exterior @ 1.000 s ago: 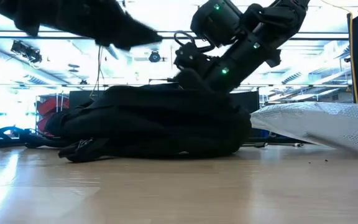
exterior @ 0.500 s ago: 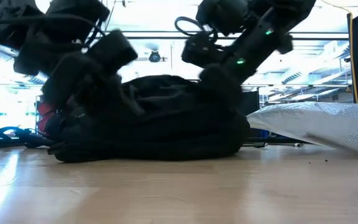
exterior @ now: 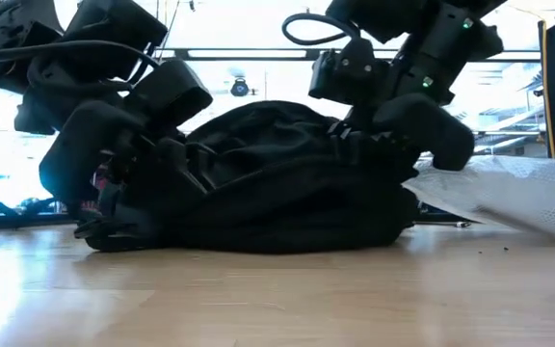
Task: Unpack backpack
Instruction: Remove the smartphone from the backpack
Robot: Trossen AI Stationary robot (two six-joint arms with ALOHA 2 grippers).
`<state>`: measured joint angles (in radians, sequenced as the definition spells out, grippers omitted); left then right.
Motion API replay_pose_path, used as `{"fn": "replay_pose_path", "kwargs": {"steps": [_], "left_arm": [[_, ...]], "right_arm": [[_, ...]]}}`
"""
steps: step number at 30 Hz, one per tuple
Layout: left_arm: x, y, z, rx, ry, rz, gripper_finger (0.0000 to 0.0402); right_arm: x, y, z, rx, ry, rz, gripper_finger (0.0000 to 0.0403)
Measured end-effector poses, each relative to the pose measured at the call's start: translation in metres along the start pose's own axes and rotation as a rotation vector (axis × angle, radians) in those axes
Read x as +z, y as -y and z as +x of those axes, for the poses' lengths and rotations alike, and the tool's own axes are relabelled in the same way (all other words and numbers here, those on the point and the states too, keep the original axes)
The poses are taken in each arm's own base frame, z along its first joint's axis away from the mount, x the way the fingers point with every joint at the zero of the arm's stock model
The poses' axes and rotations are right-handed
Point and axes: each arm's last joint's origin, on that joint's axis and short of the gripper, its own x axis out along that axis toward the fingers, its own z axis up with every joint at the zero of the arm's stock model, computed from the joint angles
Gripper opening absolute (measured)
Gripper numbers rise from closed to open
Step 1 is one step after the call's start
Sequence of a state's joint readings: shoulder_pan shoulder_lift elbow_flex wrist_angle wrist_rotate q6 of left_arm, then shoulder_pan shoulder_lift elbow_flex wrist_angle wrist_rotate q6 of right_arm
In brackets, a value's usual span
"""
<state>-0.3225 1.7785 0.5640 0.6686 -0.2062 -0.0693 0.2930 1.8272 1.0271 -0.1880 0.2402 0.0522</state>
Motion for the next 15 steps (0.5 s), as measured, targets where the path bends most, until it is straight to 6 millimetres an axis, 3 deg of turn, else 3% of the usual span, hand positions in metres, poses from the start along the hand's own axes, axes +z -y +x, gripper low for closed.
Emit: {"fn": "replay_pose_path", "kwargs": {"steps": [12, 15], "left_arm": [[0.036, -0.001, 0.005, 0.009, 0.221, 0.033, 0.0098], [0.049, 0.003, 0.007, -0.074, 0.258, 0.04, 0.0098]], "right_arm": [[-0.002, 0.004, 0.002, 0.003, -0.013, 0.067, 0.0114], [0.004, 0.011, 0.004, -0.026, 0.044, 0.098, 0.0112]]}}
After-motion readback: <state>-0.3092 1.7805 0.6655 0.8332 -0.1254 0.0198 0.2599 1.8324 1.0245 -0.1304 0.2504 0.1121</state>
